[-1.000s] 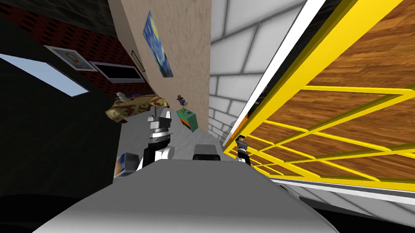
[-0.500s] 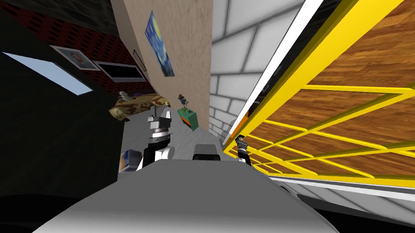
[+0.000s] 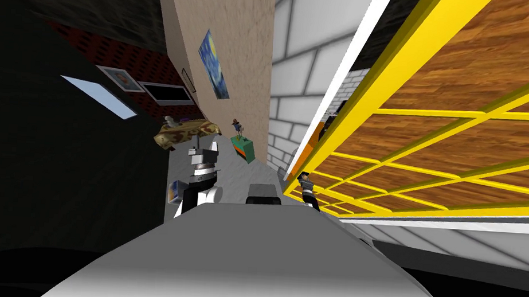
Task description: Pull the door open
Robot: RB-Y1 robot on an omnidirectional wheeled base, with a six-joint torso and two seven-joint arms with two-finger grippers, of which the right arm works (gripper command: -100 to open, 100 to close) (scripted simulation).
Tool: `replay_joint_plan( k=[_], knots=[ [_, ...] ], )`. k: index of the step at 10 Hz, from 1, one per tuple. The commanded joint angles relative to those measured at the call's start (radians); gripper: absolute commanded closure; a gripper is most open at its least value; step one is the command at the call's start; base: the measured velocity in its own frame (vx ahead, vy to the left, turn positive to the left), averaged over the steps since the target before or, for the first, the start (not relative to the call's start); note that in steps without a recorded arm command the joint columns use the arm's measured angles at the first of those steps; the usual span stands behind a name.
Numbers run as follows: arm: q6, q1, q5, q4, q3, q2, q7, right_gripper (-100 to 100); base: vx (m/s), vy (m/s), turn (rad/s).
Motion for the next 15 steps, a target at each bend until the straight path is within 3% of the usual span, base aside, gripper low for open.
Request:
replay_joint_plan(
  k=[1, 2, 3, 11, 12, 15],
  knots=[
    [-0.002, 0.0, 0.011, -0.009, 0.024, -0.007, -0.016, 100, -0.236, -0.037, 0.06],
    [-0.002, 0.003, 0.017, -0.015, 0.036, -0.013, -0.025, 100, -0.251, -0.033, 0.058],
    [0.003, 0.0, 0.013, -0.01, 0.028, -0.009, -0.018, 100, -0.113, -0.008, 0.027],
    [-0.07, 0.058, 0.058, -0.03, 0.136, -0.095, -0.129, 100, -0.231, -0.021, 0.112],
    [-0.06, 0.051, 0.055, -0.027, 0.13, -0.086, -0.118, 100, -0.119, -0.003, 0.025],
    [-0.11, 0.077, 0.077, -0.02, 0.175, -0.12, -0.165, 100, -0.222, -0.038, 0.126]
  ],
)
